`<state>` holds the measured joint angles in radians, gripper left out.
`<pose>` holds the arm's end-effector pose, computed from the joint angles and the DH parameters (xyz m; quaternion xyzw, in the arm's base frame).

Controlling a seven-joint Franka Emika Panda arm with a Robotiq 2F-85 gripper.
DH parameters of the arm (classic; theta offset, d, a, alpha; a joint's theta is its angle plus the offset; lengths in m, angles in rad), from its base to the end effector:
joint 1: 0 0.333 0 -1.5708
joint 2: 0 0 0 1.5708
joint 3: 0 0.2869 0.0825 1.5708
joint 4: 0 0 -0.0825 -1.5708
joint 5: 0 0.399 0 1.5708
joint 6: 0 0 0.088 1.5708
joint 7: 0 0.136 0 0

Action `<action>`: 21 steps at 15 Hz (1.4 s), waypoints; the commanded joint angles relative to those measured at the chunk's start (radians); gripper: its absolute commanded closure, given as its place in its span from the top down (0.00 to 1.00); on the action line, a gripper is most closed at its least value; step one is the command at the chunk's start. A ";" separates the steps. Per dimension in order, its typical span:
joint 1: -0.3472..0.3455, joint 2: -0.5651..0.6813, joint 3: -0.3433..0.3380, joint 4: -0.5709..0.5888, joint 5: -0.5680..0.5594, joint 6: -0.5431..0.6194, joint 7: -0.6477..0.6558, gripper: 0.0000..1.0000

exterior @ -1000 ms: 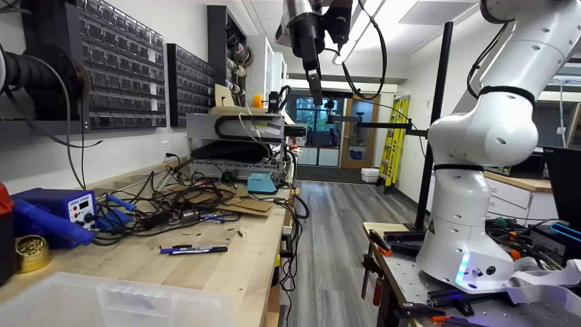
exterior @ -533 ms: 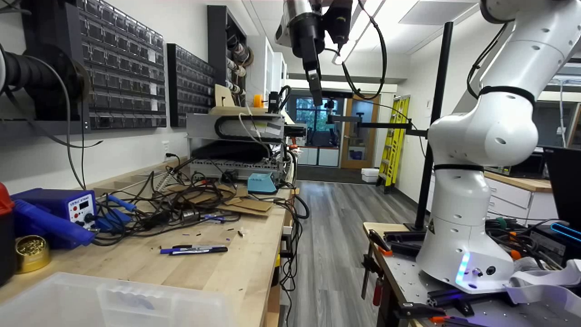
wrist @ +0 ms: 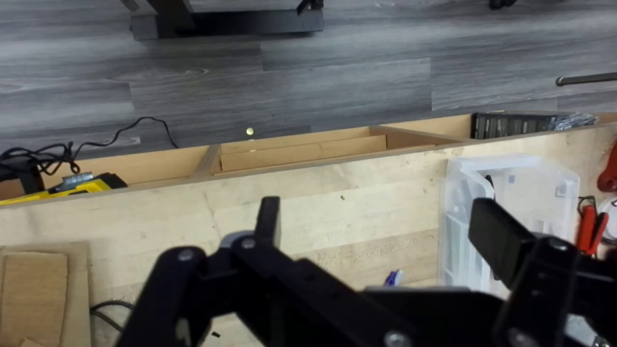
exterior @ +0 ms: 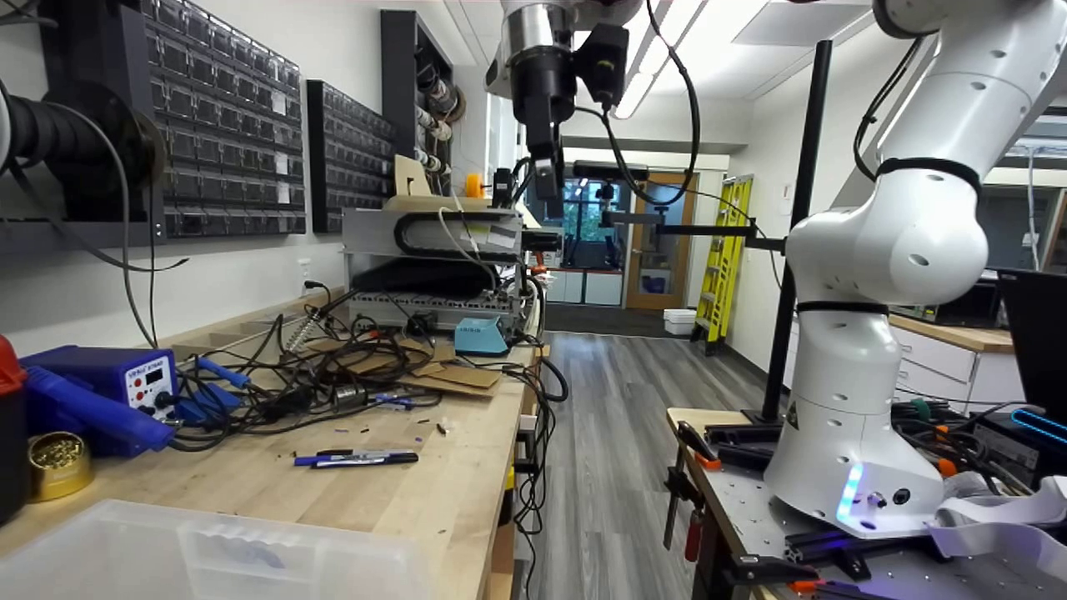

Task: Pick the three markers at the right and put them in the clear storage box

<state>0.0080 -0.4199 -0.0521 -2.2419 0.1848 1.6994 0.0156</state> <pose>0.4371 0.0026 0.4659 -0.9920 0.0442 0.0602 0.1019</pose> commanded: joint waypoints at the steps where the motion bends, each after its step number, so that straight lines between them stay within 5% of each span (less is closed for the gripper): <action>1: 0.004 0.076 0.045 -0.043 -0.006 0.176 0.001 1.00; 7: 0.016 0.242 0.098 -0.041 -0.068 0.404 0.017 1.00; 21: 0.014 0.262 0.088 -0.030 -0.045 0.409 0.007 1.00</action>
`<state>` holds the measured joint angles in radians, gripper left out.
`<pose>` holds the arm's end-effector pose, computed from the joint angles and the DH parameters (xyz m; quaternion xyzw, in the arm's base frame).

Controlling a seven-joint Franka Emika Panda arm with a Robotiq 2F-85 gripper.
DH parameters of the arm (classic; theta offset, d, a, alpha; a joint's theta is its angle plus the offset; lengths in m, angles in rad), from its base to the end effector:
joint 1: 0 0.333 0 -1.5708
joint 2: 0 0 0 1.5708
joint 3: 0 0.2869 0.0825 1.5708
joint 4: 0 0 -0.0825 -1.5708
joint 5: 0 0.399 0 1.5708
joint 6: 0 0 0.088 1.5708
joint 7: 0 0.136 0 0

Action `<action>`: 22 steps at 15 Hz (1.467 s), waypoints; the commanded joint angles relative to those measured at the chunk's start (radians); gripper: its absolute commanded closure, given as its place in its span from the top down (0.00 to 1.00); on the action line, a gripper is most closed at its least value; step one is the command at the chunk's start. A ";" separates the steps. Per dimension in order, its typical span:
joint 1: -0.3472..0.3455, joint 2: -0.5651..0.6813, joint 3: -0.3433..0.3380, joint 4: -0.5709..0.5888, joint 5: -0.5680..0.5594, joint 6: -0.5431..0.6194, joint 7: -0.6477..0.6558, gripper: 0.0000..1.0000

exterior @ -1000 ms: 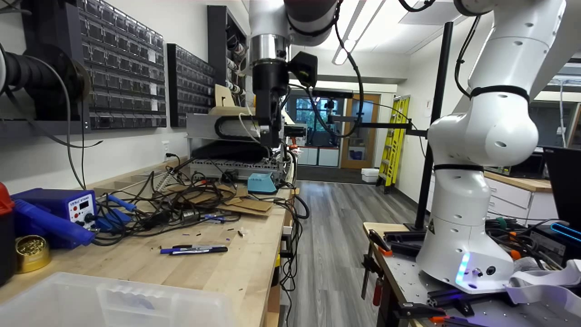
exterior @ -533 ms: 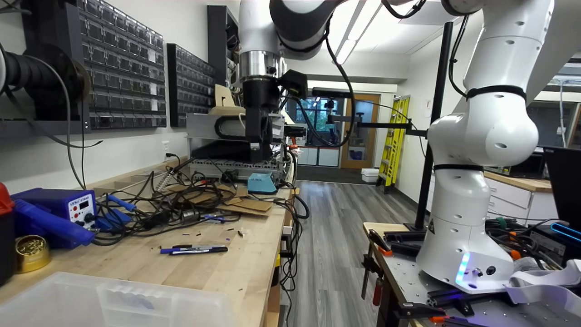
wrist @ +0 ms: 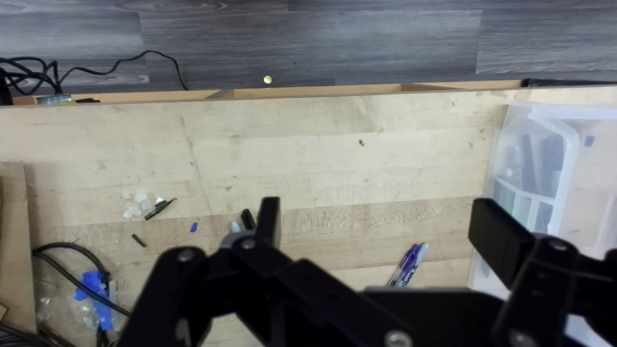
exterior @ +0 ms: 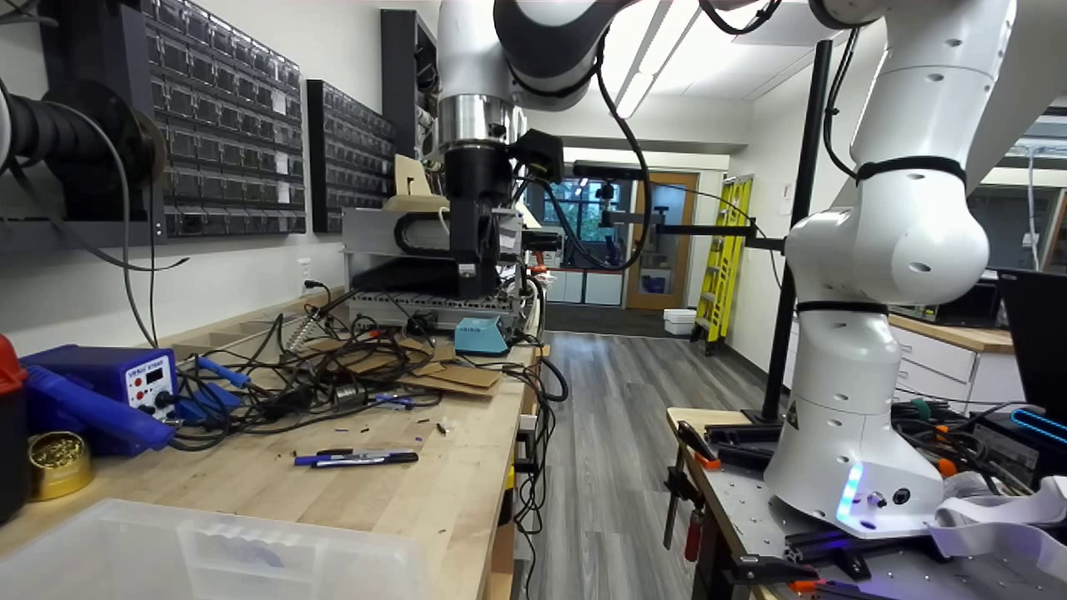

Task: Pick the three markers at the right and put them in the clear storage box

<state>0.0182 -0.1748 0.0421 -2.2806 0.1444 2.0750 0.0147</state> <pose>0.4993 0.0411 0.3593 -0.9981 0.0134 0.0175 0.0584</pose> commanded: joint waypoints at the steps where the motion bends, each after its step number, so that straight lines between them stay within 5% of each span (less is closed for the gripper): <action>1: 0.006 0.030 -0.007 0.010 0.001 0.075 -0.010 1.00; 13: 0.013 0.274 0.007 0.050 -0.040 0.530 -0.258 1.00; 22: -0.012 0.476 0.011 0.134 -0.129 0.688 -0.321 1.00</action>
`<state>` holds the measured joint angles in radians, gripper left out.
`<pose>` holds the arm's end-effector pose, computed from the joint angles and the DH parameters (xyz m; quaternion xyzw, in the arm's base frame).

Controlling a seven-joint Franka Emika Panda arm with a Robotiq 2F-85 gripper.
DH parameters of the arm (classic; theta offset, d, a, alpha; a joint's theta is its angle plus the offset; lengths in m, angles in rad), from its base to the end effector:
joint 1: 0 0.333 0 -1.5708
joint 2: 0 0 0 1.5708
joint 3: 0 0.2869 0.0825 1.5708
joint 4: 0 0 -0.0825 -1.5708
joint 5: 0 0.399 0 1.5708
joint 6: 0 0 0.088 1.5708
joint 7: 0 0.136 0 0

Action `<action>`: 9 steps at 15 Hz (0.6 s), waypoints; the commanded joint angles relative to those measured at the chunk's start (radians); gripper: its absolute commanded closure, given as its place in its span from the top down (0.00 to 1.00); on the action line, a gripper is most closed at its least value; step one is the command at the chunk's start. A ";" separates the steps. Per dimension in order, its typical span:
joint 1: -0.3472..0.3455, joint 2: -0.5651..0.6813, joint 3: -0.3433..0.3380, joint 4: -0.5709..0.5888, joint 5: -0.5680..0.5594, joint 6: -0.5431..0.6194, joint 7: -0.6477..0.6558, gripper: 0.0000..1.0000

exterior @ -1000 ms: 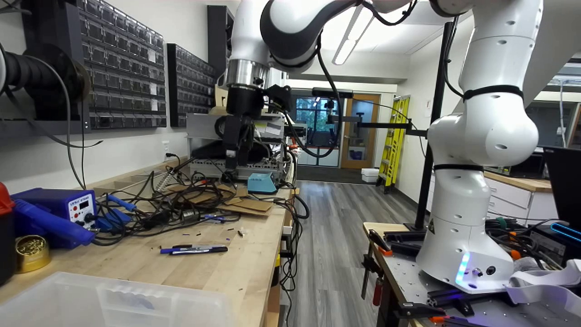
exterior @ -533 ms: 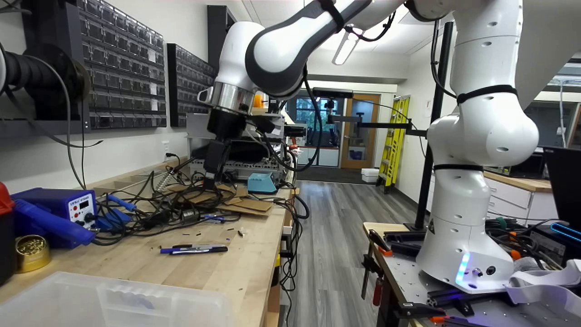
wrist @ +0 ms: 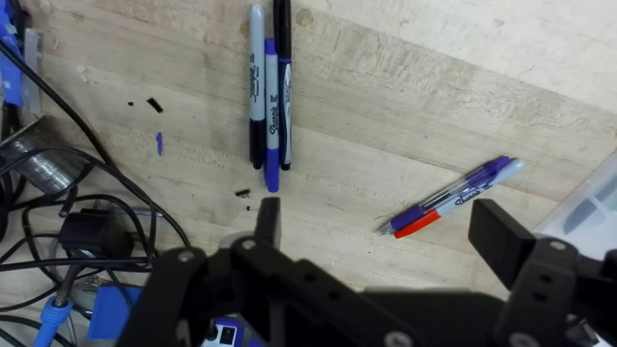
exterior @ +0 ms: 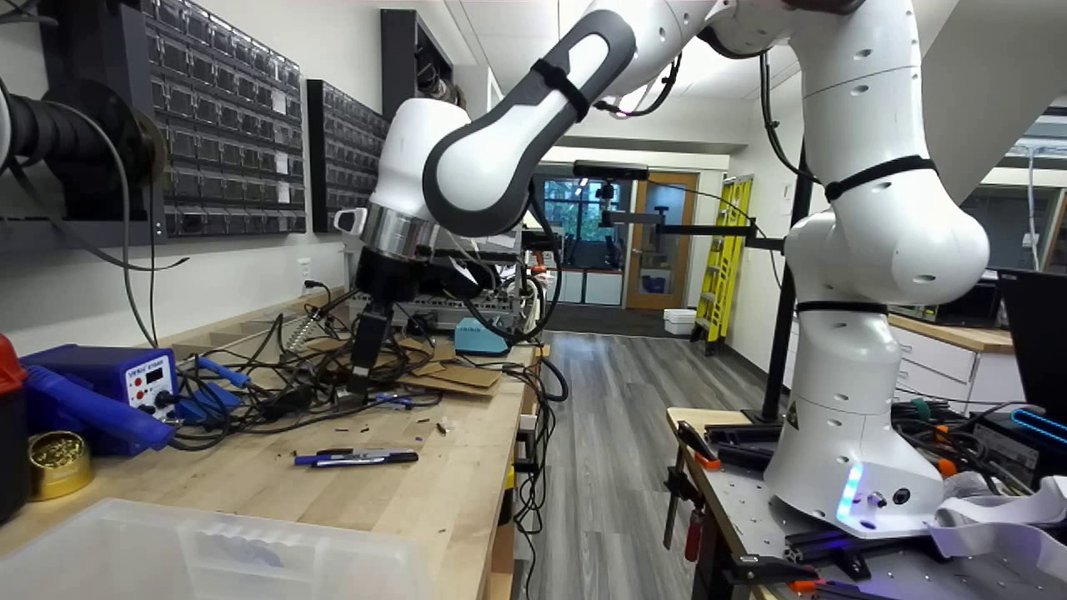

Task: Pick the three markers at the right and put them in the clear storage box

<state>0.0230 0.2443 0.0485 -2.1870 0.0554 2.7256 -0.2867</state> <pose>0.5944 0.0414 0.2382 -0.9773 -0.1515 -0.1479 0.0046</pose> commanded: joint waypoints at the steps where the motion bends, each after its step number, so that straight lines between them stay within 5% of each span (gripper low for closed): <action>1: -0.019 0.080 0.002 0.052 -0.057 0.046 -0.020 1.00; 9: -0.041 0.215 -0.030 0.138 -0.159 0.062 -0.009 1.00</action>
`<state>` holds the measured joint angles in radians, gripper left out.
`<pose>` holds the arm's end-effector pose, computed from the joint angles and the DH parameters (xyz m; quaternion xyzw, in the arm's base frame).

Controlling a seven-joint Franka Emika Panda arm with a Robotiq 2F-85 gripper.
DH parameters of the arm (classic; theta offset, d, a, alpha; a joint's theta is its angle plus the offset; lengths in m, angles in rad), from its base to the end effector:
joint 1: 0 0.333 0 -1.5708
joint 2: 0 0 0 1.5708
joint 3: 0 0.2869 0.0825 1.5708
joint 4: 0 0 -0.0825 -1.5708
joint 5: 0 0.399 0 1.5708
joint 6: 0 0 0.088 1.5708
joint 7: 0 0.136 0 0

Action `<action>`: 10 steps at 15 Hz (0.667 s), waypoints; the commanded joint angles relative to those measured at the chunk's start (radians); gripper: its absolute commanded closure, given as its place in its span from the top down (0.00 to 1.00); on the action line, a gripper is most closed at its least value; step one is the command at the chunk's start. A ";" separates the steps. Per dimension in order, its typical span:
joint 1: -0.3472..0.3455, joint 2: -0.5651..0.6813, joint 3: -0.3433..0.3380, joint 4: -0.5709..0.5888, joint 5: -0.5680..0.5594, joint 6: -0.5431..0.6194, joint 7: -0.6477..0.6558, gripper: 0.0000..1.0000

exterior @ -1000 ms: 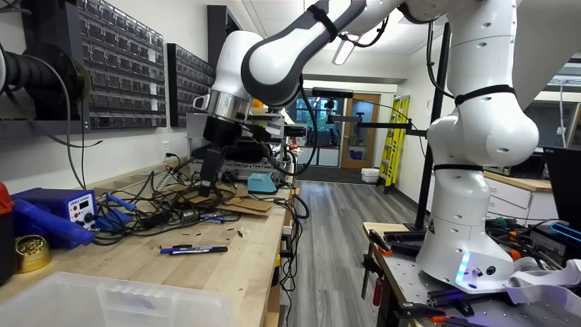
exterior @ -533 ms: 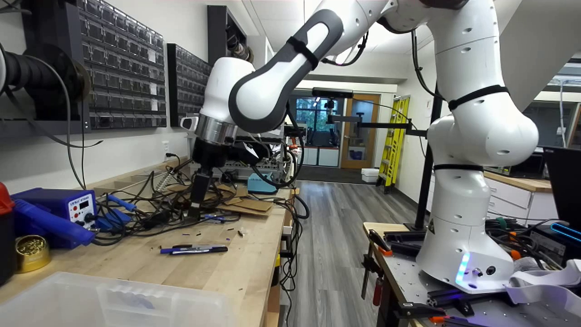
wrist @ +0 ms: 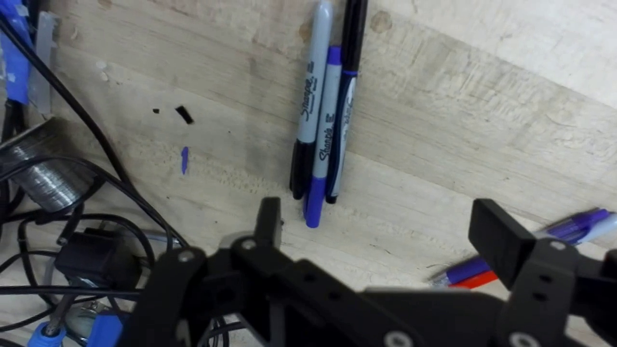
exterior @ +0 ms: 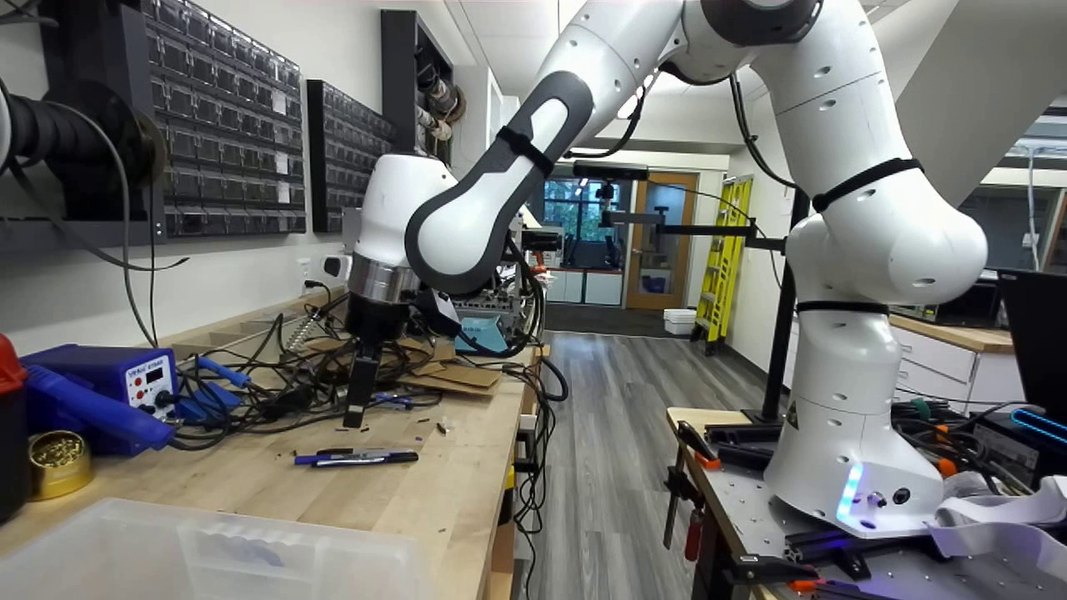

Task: Pick the three markers at the right and put them in the clear storage box

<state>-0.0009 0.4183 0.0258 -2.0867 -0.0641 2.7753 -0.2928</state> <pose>0.6163 0.0177 0.1824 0.9738 0.1826 0.1323 0.0283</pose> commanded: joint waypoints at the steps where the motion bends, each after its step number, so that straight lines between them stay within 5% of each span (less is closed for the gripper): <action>1: -0.019 0.052 -0.011 0.047 -0.045 0.009 -0.002 1.00; 10: -0.037 0.122 -0.017 0.069 -0.070 -0.011 -0.010 1.00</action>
<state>-0.0210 0.5216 0.0046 -2.0350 -0.1068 2.7750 -0.2928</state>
